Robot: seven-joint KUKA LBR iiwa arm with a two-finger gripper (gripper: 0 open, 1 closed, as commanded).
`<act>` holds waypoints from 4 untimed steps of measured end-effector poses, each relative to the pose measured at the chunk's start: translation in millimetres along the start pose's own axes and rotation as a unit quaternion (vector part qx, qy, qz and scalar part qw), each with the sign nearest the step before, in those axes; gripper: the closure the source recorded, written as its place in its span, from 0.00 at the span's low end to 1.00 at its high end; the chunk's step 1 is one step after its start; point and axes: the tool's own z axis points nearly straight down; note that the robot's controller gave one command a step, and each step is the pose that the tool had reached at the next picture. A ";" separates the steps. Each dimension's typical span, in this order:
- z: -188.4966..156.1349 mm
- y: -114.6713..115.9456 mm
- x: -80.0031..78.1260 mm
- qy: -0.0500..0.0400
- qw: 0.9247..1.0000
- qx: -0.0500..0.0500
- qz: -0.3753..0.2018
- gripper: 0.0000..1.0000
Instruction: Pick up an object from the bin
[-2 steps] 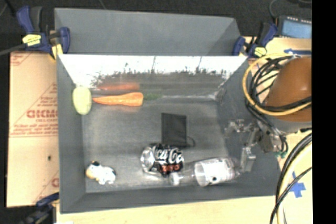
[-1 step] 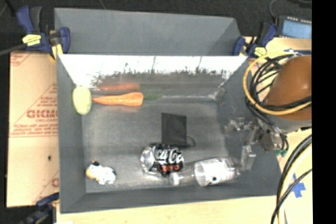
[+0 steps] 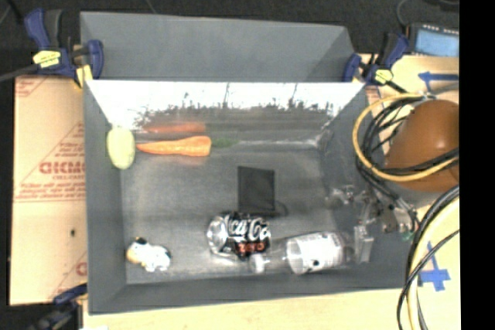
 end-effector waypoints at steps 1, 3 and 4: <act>36.9 2.7 0.2 0.001 0.995 0.000 -0.103 0.00; 47.4 6.8 -6.4 -0.012 0.961 -0.001 -0.278 1.00; 47.5 7.1 -6.6 -0.012 0.960 -0.001 -0.278 1.00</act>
Offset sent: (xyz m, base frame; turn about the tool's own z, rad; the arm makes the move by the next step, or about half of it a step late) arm -0.0129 0.0336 -0.0518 -0.2360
